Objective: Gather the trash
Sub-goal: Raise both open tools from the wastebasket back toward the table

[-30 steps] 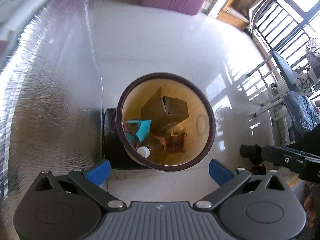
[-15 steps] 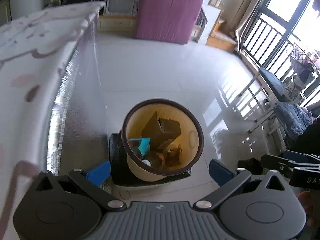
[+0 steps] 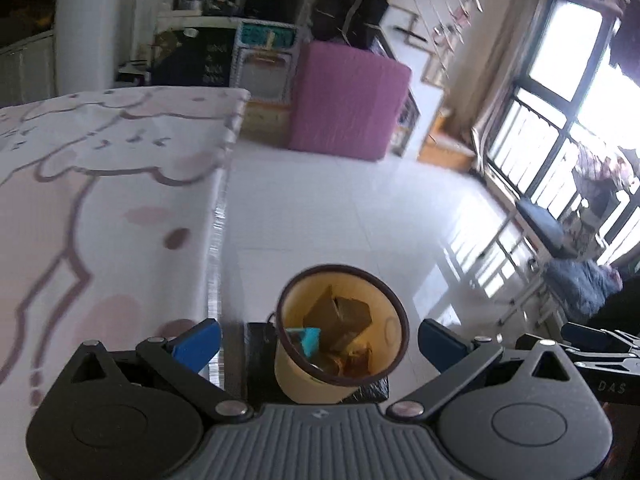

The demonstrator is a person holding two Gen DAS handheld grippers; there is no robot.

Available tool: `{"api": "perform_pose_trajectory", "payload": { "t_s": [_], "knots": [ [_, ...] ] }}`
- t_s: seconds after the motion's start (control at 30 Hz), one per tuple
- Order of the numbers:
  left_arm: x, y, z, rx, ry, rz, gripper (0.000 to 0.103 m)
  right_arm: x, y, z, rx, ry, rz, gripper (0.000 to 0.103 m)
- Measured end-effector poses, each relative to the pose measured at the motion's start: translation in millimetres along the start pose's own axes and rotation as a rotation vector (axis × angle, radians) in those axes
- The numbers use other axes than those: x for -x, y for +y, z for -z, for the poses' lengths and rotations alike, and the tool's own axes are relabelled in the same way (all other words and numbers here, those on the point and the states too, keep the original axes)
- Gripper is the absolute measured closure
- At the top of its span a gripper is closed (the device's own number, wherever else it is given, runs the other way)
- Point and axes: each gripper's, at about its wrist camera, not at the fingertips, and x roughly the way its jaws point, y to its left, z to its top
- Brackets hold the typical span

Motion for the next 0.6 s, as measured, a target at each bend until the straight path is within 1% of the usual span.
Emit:
{"api": "perform_pose_trajectory", "payload": {
  "t_s": [0.07,0.17,0.4,0.53,0.6],
  "knots": [
    [10.5,11.9,-1.7,0.026,-0.026,-0.018,0.000,3.3,14.4,-4.6,0.025,-0.031,-0.026,0.000],
    [27.0,36.0,-2.4,0.064,-0.058,-0.065,0.000,1.3,39.0,-12.6,0.058,-0.058,-0.080,0.000],
    [69.7,111.4,2.1,0.166,-0.133,-0.221,0.000,-21.0,112.5,-29.5,0.165,-0.085,-0.210,0.000],
    [93.4,157.7,8.2,0.239,-0.169,-0.315,0.000,-34.5,165.7,-32.6,0.254,-0.104,-0.279,0.000],
    [101.9,178.4,10.4,0.264,-0.184,-0.362,0.000,-40.0,188.4,-35.9,0.280,-0.109,-0.314,0.000]
  ]
}}
